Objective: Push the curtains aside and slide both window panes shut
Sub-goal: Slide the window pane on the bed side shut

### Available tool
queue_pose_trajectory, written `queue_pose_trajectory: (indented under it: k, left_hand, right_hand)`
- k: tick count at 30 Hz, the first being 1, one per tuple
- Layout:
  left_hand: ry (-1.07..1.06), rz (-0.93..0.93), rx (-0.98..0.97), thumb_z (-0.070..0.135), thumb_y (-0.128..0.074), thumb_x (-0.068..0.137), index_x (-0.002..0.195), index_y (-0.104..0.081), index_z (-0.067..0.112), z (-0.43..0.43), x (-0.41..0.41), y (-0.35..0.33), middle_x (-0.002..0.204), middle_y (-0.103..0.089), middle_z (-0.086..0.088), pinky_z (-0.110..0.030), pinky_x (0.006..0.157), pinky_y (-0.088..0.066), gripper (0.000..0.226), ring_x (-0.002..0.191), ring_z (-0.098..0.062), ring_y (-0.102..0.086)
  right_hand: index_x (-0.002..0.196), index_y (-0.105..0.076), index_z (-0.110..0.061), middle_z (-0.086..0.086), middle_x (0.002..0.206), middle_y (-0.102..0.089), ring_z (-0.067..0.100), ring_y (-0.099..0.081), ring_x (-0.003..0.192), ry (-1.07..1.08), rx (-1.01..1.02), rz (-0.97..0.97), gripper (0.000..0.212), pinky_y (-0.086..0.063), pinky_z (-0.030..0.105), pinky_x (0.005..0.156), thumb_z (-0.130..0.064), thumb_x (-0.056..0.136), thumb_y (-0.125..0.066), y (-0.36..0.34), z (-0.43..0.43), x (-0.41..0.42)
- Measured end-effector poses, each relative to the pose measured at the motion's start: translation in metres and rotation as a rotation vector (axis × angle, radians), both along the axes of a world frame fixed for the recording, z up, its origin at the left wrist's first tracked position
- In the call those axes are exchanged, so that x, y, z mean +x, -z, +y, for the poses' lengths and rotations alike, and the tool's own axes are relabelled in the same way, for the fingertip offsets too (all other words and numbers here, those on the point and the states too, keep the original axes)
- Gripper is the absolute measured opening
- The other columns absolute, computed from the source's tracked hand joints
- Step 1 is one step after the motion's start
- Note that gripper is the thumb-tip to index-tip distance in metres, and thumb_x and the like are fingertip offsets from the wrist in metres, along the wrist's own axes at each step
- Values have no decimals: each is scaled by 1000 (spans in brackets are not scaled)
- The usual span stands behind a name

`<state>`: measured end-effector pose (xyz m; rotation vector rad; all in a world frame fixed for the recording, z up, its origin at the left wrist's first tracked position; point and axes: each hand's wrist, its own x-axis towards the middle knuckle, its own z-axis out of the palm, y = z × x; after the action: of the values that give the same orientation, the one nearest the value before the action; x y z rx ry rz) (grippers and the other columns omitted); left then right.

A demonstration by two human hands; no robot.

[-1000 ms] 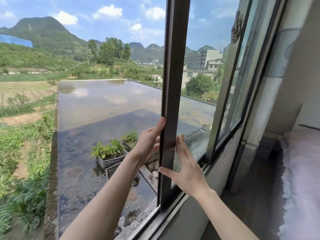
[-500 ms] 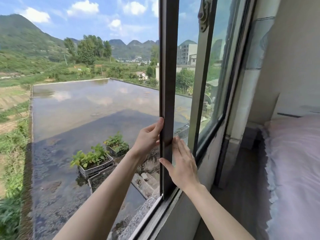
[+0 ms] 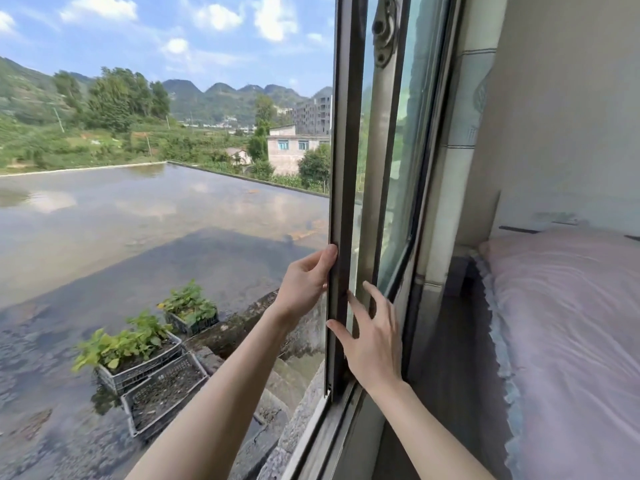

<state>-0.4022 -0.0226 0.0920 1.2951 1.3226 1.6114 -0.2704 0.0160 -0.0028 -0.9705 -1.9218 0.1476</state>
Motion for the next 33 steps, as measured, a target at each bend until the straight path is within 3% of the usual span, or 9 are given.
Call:
queue_pose_trajectory:
  k: [4, 7, 11, 14, 19, 23, 27, 33]
  left_hand:
    - [38, -4, 16, 53, -54, 94, 108, -74, 29, 20, -6, 2, 106, -76, 3, -17, 74, -54, 35, 100, -10, -70]
    - [43, -8, 10, 50, -54, 95, 110, -73, 26, 35, -8, 2, 107, -75, 3, -25, 84, -56, 35, 104, -11, -69]
    - [24, 13, 13, 51, -55, 93, 106, -73, 30, 54, -10, 4, 109, -75, 7, -30, 96, -51, 30, 109, -11, -66]
    - [42, -20, -3, 49, -56, 94, 112, -72, 27, 65, -10, 4, 109, -75, 4, -29, 90, -54, 33, 107, -13, -68]
    - [47, -67, -9, 44, -55, 96, 125, -67, 14, 78, -6, 2, 105, -75, 4, -18, 67, -54, 43, 92, -8, -71]
    - [64, -83, -13, 43, -55, 96, 125, -67, 14, 85, -8, 2, 106, -76, 3, -18, 68, -54, 42, 94, -9, -71]
    - [56, -84, -5, 44, -56, 96, 125, -67, 14, 88, -11, 3, 106, -76, 3, -18, 69, -55, 44, 96, -11, -71]
    - [-23, -72, 10, 38, -53, 99, 123, -67, 11, 82, 3, 7, 107, -74, -1, -31, 78, -57, 39, 95, -15, -70]
  right_hand:
    - [147, -31, -15, 1, 160, -16, 20, -22, 147, -29, -221, 215, 92, -29, 38, 116, -60, 77, -70, 5, 14, -5]
    - [156, -10, -18, -2, 164, -12, 14, -12, 150, -72, -350, 117, 103, -16, 27, 118, -65, 81, -62, 6, 29, -5]
    - [153, -25, -16, 0, 159, -30, 16, -28, 145, -37, -306, 133, 90, -23, 22, 111, -58, 84, -65, 10, 39, -3]
    - [146, -36, -14, 2, 149, -43, 19, -40, 138, 3, -233, 156, 82, -34, 28, 107, -55, 82, -68, 12, 46, -1]
    - [146, -42, -14, -1, 138, -46, 18, -48, 127, 52, -161, 113, 77, -44, 32, 97, -54, 85, -66, 12, 58, -2]
    - [140, -50, -13, 1, 132, -50, 19, -52, 121, 62, -110, 143, 70, -51, 34, 89, -49, 84, -71, 16, 64, -3]
    - [138, -51, -10, 5, 129, -51, 23, -54, 119, 55, -92, 152, 69, -47, 32, 90, -48, 84, -71, 18, 67, -5]
    - [140, -50, -11, 6, 130, -51, 24, -55, 115, 37, -106, 157, 68, -51, 35, 89, -45, 85, -71, 15, 63, 0]
